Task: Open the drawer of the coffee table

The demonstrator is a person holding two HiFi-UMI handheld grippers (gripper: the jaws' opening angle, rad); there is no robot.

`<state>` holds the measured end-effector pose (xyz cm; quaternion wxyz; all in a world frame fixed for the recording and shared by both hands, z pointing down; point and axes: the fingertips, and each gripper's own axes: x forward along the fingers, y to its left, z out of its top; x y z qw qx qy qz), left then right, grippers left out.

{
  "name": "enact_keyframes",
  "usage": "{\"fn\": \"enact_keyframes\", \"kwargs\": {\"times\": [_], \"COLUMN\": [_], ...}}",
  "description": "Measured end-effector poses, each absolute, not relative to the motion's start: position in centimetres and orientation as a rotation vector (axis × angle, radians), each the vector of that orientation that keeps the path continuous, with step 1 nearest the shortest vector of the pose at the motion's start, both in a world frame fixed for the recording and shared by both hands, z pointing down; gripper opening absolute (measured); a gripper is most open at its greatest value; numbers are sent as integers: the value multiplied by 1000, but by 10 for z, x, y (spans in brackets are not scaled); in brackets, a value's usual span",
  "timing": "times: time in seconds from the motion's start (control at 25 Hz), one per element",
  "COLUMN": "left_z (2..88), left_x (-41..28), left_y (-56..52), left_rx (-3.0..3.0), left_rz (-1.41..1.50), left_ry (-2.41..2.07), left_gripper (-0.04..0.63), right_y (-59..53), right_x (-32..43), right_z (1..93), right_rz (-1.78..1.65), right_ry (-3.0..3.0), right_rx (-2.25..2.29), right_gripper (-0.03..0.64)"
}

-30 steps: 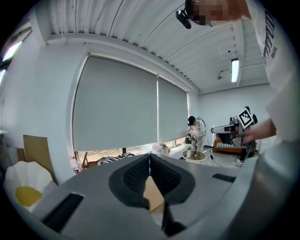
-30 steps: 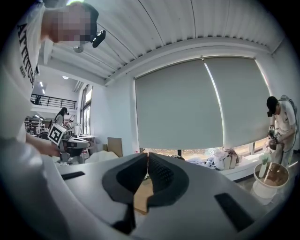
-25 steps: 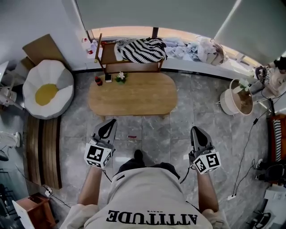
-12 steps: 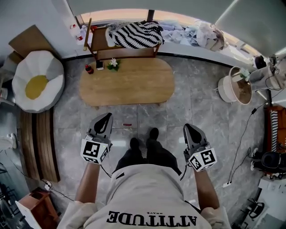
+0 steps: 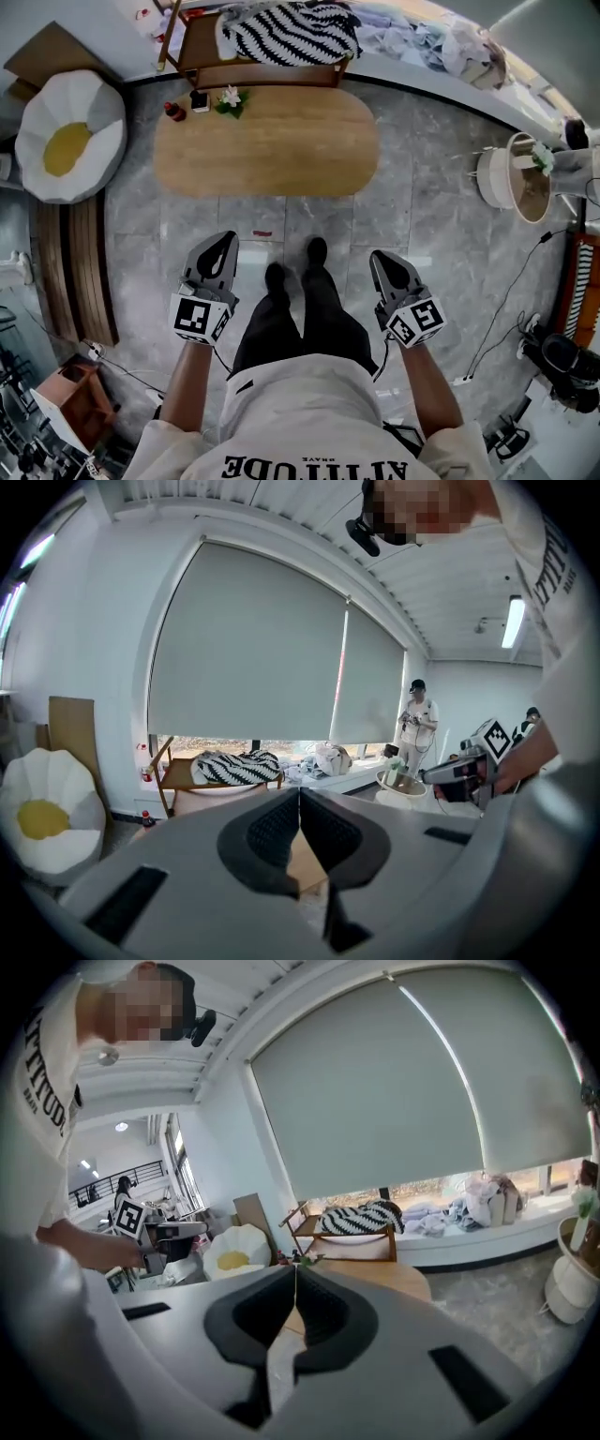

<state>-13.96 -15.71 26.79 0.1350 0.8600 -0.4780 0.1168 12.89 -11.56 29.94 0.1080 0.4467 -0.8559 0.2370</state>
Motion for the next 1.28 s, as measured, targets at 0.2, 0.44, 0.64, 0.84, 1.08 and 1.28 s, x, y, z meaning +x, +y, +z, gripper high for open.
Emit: {"fn": "enact_keyframes", "kwargs": {"times": [0.2,0.44,0.64,0.84,1.08,1.28], "left_z": [329,403,466,531,595,654], "left_x": [-105,-76,-63,-64,-55,-54], "left_y": [-179,-185,-194,-206,-203,-202], "left_rx": [2389,2294,2246,2207,2176,2118], "left_rz": [351,417,474,516,542,522], "left_ry": [-1394,-1370,-1346,-1337,-1305,-1267], "left_gripper": [20,20,20,20,20,20], "right_y": [-153,-175,-197,-211,-207,-206], "right_x": [153,173,181,176,176,159], "right_z": [389,485,550,615,680,753], "right_rz": [1024,1300,1368,1381,1464,1522], "right_ry": [-2461,-2374,-2319,-2294,-2256,-2241], "right_rx": [1345,1338,1312,1271,1237,1233], "right_gripper": [19,20,20,21,73,103]}}
